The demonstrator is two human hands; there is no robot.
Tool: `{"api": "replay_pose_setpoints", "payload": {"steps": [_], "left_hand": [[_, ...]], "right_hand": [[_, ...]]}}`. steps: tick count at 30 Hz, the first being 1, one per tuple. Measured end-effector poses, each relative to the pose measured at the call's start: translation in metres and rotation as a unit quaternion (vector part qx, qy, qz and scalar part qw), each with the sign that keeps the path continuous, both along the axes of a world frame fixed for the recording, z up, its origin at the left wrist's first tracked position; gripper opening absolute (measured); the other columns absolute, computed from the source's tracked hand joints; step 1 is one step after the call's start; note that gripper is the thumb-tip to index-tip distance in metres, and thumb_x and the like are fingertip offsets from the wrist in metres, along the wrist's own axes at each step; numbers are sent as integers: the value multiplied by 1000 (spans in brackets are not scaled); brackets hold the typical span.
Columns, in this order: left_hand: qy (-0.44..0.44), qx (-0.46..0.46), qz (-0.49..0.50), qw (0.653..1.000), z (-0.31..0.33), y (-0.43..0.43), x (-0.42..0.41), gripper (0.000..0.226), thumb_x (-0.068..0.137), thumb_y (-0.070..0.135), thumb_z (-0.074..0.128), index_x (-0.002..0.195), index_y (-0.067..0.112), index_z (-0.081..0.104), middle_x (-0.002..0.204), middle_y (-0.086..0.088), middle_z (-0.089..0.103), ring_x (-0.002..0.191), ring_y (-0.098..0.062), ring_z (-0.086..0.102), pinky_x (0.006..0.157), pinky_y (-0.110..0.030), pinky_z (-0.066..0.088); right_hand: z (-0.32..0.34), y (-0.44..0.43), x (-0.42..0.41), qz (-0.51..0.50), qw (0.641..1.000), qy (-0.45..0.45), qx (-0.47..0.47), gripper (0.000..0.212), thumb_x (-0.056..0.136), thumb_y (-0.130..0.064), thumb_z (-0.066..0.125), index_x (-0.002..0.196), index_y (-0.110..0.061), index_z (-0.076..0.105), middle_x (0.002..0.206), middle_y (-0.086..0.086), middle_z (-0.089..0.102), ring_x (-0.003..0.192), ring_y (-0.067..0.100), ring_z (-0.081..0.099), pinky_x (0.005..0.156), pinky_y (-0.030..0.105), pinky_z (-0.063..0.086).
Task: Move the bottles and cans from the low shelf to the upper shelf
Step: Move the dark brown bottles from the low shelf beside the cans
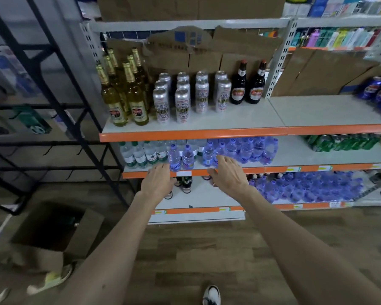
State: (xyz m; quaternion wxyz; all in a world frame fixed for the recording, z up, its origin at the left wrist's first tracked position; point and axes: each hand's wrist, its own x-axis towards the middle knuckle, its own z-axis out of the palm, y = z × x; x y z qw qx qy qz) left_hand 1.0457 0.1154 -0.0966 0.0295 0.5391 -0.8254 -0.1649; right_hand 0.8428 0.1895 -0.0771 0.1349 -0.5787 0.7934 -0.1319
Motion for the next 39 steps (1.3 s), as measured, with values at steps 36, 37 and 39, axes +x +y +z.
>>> {"api": "replay_pose_setpoints", "payload": {"steps": [36,37,39], "left_hand": [[167,-47,177,969,-765,-340,-20,43,90,32,66,125,10,56,126,-15,60,118,-35,55,92,-43,48],[184,-58,182,964,-767,-346,-23,36,88,32,67,117,12,59,117,-14,63,111,-34,58,86,-41,50],[224,-63,208,950,-771,-354,-28,30,85,32,69,106,12,61,107,-12,66,102,-32,61,78,-37,48]], "right_hand": [[-761,-353,-35,-87,988,-113,-51,56,91,-29,63,136,-5,40,135,17,52,124,34,49,95,38,43],[-759,-363,-37,-87,987,-117,-66,55,91,-29,64,135,-6,41,133,17,53,122,34,51,93,38,43],[-757,-383,-40,-81,983,-136,-93,52,90,-27,65,133,-8,44,131,14,57,119,33,53,87,35,43]]}}
